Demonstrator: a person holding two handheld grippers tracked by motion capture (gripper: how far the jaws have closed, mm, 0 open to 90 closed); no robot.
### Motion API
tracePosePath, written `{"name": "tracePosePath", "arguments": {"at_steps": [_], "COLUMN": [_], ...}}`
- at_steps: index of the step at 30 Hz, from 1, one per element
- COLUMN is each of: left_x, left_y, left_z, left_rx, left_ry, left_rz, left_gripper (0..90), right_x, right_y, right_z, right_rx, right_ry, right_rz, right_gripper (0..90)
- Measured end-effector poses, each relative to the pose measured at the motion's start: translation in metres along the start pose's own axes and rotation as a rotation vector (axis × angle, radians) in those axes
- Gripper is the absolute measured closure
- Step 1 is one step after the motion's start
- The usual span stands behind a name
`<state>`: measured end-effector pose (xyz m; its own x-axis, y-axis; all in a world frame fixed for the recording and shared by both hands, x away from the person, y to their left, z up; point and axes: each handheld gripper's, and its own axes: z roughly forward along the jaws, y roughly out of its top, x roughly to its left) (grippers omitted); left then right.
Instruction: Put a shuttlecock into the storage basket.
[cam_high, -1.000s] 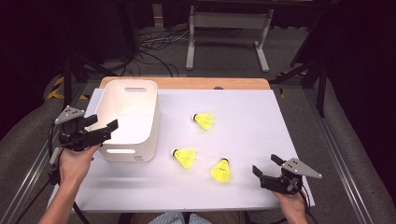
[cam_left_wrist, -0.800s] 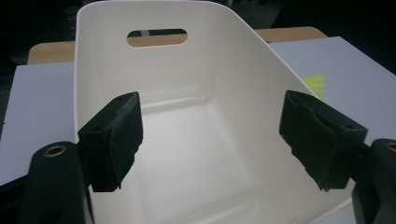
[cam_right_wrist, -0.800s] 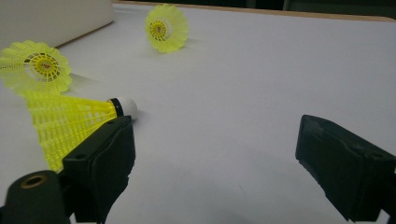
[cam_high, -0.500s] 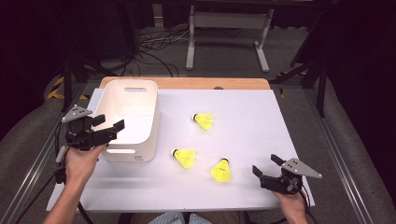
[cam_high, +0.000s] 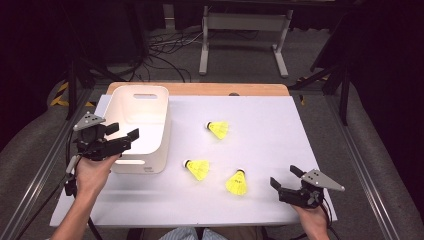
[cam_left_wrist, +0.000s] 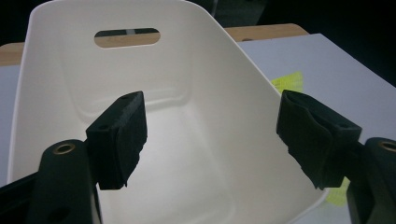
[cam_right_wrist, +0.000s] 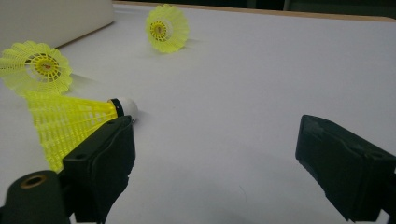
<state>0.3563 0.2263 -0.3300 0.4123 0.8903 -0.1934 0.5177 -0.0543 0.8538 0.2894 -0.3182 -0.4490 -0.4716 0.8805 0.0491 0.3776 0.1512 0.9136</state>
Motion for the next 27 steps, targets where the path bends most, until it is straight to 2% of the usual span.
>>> {"name": "tracePosePath", "arguments": {"at_steps": [27], "left_x": [-0.019], "left_y": [0.003], "left_z": [0.014], "left_rx": [0.022], "left_ry": [-0.060], "left_rz": [0.008], "left_gripper": [28.2], "right_x": [0.000], "right_y": [0.000], "right_z": [0.000], "right_rx": [0.000], "right_ry": [0.004], "right_rz": [-0.002], "right_gripper": [12.4]}}
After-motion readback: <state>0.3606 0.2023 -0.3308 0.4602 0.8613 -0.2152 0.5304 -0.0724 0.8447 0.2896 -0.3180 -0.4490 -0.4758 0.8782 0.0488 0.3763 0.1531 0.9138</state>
